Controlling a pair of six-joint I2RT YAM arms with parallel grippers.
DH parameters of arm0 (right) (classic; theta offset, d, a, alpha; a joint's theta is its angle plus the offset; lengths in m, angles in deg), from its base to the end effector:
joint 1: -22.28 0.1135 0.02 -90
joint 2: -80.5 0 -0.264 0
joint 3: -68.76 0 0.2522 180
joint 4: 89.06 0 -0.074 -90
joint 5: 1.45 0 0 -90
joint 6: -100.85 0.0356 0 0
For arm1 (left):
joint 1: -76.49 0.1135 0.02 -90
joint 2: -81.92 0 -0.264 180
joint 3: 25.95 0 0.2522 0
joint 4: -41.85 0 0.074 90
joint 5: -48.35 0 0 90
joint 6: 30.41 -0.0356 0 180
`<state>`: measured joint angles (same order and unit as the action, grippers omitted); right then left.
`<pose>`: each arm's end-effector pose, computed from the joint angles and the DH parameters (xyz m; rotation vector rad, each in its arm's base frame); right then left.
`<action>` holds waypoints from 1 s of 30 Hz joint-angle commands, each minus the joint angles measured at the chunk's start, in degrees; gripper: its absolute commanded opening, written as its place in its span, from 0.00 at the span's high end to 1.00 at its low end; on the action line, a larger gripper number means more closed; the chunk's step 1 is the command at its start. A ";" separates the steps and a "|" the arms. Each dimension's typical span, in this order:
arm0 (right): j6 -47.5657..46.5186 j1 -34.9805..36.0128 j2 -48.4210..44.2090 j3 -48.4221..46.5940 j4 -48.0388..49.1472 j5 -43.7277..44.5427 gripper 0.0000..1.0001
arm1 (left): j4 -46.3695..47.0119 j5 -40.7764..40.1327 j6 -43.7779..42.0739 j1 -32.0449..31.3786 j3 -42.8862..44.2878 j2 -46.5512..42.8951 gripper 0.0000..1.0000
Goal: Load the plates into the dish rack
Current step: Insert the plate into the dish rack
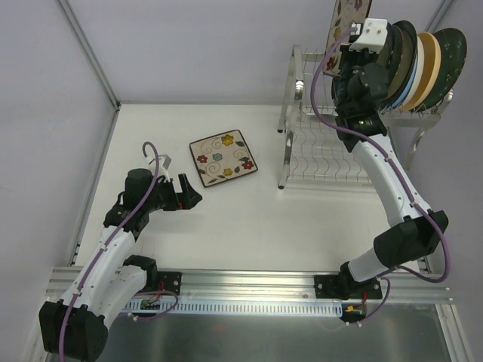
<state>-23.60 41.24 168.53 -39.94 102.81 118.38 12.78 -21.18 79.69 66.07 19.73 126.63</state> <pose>0.3229 0.0922 0.5228 -0.0151 1.0984 -0.5037 0.1740 -0.0447 0.2529 0.0491 2.1001 -0.6934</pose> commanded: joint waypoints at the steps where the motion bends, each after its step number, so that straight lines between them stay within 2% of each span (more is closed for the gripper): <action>1: 2.03 0.02 -6.73 -0.25 12.96 1.82 0.99 | 1.51 0.71 -1.29 0.13 0.07 -0.94 0.01; 16: 5.54 1.34 -11.12 8.62 3.39 0.41 0.99 | 1.95 1.59 -1.73 0.13 0.42 -0.24 0.01; 30: 10.46 1.34 -12.71 5.91 -14.98 -2.22 0.99 | 2.04 1.68 -1.90 0.13 0.42 -0.50 0.01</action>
<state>-17.42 42.36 159.20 -31.06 94.90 118.33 12.78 -21.09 79.51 66.07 19.73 126.63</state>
